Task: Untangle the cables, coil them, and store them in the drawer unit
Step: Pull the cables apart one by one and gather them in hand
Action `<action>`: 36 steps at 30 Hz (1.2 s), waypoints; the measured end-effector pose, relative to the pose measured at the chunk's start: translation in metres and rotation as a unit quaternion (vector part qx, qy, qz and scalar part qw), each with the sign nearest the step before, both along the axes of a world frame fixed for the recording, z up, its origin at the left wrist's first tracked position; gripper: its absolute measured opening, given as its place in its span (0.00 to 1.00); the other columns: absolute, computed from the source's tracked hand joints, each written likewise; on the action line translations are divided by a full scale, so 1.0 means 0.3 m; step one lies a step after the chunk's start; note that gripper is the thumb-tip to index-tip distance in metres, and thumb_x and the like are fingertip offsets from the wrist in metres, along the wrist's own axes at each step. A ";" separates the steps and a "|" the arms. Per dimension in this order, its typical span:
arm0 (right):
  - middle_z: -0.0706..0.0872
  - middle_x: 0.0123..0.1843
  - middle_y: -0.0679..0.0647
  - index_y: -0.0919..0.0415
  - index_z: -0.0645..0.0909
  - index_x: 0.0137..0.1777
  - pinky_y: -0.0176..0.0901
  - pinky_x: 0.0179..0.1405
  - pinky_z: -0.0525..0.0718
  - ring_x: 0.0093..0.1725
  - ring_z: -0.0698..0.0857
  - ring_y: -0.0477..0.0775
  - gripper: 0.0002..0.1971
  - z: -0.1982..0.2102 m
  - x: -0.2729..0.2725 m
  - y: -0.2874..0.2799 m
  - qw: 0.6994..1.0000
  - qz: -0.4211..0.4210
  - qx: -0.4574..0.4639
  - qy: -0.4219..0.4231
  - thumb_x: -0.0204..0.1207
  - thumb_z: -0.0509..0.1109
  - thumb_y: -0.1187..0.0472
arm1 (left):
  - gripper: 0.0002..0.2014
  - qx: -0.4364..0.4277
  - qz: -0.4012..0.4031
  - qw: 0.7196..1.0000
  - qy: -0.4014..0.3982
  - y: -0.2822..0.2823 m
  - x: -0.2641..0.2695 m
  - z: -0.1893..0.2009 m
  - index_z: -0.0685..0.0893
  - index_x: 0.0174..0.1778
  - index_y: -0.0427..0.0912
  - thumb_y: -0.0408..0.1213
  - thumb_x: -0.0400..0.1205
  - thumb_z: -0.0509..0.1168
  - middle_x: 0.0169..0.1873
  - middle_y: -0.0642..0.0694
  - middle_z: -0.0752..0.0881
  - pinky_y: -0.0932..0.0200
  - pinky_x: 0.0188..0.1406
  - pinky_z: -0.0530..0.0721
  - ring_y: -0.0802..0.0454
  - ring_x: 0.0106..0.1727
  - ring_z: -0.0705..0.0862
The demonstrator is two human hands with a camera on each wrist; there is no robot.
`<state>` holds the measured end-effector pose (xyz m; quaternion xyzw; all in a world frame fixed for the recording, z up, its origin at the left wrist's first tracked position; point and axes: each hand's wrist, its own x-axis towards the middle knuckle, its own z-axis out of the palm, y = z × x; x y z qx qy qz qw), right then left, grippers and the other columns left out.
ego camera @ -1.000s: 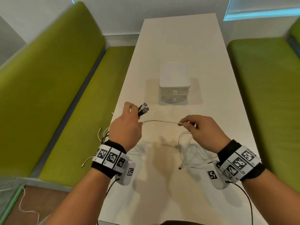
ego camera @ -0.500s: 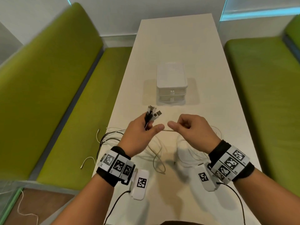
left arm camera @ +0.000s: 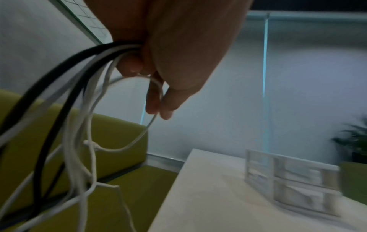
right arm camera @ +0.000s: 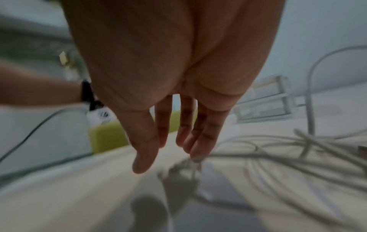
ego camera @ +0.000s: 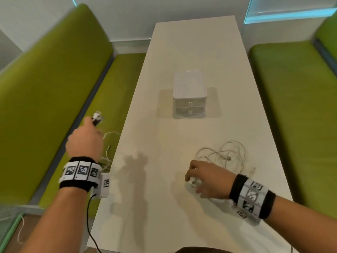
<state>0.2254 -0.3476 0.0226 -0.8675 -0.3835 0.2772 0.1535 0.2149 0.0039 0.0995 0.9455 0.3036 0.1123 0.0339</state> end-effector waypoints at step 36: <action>0.85 0.47 0.47 0.46 0.92 0.49 0.41 0.46 0.82 0.47 0.85 0.51 0.06 0.253 0.099 0.018 0.869 -0.269 0.416 0.019 0.78 0.78 0.60 | 0.11 -0.800 -0.200 0.563 -0.055 -0.558 -0.039 -0.060 0.89 0.54 0.31 0.32 0.80 0.69 0.40 0.32 0.89 0.45 0.52 0.89 0.37 0.39 0.90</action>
